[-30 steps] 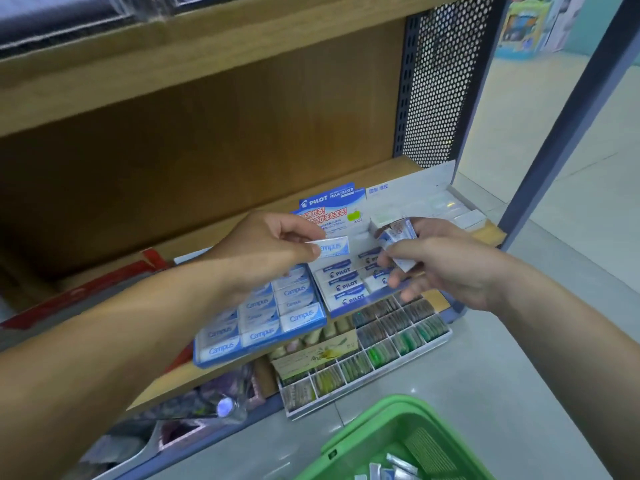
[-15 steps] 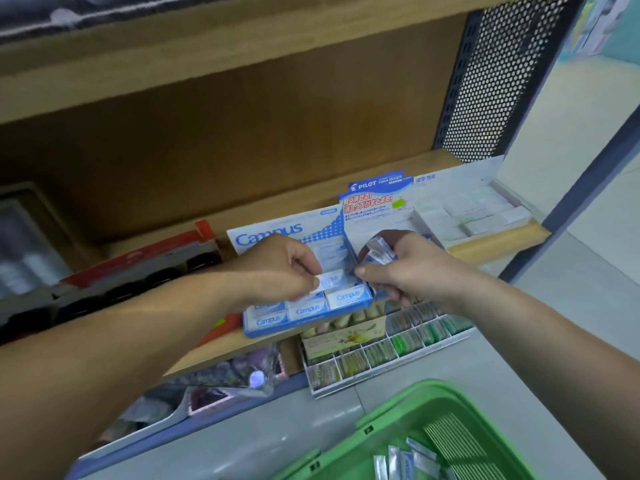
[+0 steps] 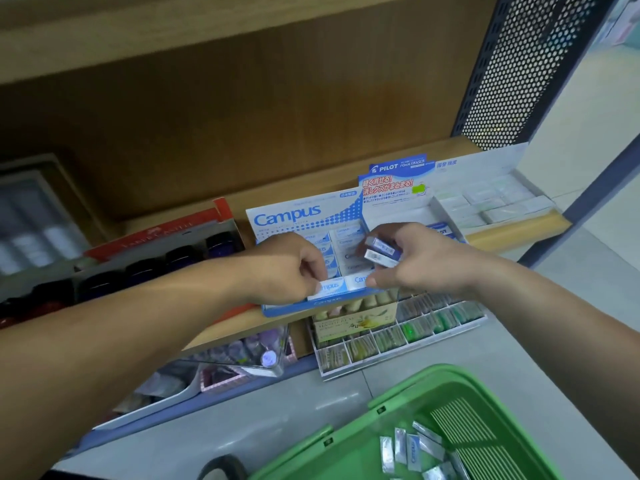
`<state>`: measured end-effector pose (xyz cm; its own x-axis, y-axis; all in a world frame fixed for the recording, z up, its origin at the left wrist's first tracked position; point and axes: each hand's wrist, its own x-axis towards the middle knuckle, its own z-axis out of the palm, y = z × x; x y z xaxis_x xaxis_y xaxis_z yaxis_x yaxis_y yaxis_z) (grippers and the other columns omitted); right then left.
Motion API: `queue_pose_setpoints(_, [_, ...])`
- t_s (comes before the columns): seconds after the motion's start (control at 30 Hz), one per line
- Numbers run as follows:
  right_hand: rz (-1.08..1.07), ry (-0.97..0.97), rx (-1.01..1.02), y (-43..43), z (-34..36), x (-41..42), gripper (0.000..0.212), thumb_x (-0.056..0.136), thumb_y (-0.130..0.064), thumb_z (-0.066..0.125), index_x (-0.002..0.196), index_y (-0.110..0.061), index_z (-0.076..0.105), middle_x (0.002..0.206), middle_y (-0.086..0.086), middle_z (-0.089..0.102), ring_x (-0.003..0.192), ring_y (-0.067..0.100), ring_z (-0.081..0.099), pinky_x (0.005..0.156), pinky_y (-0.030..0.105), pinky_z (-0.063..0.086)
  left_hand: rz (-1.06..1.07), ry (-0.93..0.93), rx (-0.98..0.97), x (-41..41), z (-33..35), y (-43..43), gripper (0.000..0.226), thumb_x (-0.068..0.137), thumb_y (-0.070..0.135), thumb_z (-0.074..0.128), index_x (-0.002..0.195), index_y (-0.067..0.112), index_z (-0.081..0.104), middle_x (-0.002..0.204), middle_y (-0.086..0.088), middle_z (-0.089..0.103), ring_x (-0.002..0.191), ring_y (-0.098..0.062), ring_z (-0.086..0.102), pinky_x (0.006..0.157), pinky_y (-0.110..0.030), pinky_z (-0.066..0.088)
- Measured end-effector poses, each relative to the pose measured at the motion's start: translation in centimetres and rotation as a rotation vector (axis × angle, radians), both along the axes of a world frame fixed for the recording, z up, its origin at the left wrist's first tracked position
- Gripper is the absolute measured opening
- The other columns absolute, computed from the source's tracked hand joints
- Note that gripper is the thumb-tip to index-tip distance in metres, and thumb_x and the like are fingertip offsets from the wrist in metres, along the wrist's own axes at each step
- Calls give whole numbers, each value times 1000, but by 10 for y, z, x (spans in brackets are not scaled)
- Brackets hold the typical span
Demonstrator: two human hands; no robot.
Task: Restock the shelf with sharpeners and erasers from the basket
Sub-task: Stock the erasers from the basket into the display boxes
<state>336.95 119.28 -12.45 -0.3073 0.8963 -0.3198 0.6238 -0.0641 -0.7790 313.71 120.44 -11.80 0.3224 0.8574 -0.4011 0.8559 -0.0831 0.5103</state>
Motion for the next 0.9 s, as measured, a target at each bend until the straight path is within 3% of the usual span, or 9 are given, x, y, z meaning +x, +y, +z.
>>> queue_pose_setpoints(0.1, [6,191,-153,-3,3,4,22,95,-7,66,116,-10,64,85,13,63,67,28,50,59,33,43,6,-26,6,0,-2,-1,3,90,24,78,91,24,75,84,12,72,62,7,65,59,-11,51])
queue_pose_setpoints(0.23, [9,343,-295,-6,7,6,23,99,9,52,120,6,60,85,12,64,59,20,52,63,30,46,45,35,143,-3,20,-3,9,95,27,71,101,22,75,92,13,71,87,-7,69,73,-18,54])
queue_pose_setpoints(0.3, [22,399,-301,-8,12,-1,25,100,10,51,121,3,63,87,9,69,60,14,59,63,25,50,146,-159,124,1,33,-7,13,96,29,70,108,24,71,92,6,73,81,-13,73,74,-27,61])
queue_pose_setpoints(0.4, [24,514,-327,-10,20,-17,27,97,11,55,121,4,65,101,17,71,76,16,70,66,25,58,200,-442,-106,12,41,-22,23,101,21,65,123,16,62,94,-14,75,75,-19,73,72,-30,64])
queue_pose_setpoints(0.5, [-94,612,-358,-10,26,-24,29,93,13,60,122,7,62,106,23,73,89,26,75,71,30,64,269,-599,-162,9,40,-25,27,97,10,69,123,8,62,99,-23,74,78,-23,72,75,-32,64])
queue_pose_setpoints(0.63, [-224,774,-430,-10,32,-24,30,94,10,59,124,5,54,116,33,69,104,43,72,84,41,62,408,-695,-164,-3,41,-19,31,90,-1,74,117,5,62,99,-23,75,78,-21,73,74,-29,64])
queue_pose_setpoints(0.77, [-259,698,-412,-6,29,-23,35,96,5,60,127,-4,45,117,28,70,104,41,72,85,45,61,391,-707,-202,-14,42,-13,30,90,0,75,117,8,65,93,-17,76,80,-21,72,72,-27,62])
queue_pose_setpoints(0.9, [-219,597,-336,-8,24,-24,26,93,3,66,110,-8,49,111,19,75,99,33,75,83,40,62,392,-629,-117,-21,41,-7,26,83,0,81,105,5,69,86,-15,74,75,-18,69,65,-24,59])
